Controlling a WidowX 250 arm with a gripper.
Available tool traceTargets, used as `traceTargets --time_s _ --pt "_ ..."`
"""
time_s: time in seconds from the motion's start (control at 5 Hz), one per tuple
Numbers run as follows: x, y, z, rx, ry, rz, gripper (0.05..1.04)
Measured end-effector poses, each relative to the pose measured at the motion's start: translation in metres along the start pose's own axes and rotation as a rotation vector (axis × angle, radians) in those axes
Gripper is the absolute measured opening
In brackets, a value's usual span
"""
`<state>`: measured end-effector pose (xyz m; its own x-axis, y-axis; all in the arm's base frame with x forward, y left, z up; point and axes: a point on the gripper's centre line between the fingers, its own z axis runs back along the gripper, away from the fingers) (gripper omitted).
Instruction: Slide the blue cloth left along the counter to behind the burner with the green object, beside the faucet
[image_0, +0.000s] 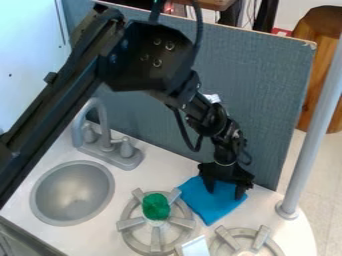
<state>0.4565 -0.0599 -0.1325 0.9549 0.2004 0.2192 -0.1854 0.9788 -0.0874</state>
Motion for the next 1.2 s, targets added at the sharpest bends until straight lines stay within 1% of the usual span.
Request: traceTargets --time_s 0.4,0.6,0.8,1.0,1.2 --pt "-0.007 0.007 -0.013 0.021 0.009 0.014 1.000" --pt "-0.002 0.022 -0.013 0.042 0.001 0.066 1.000" --pt "-0.003 0.043 -0.015 0.063 0.002 0.120 1.000" --pt "-0.005 0.051 -0.016 0.077 -0.004 0.140 1.000" --pt "-0.005 0.066 -0.016 0.104 -0.011 0.177 1.000"
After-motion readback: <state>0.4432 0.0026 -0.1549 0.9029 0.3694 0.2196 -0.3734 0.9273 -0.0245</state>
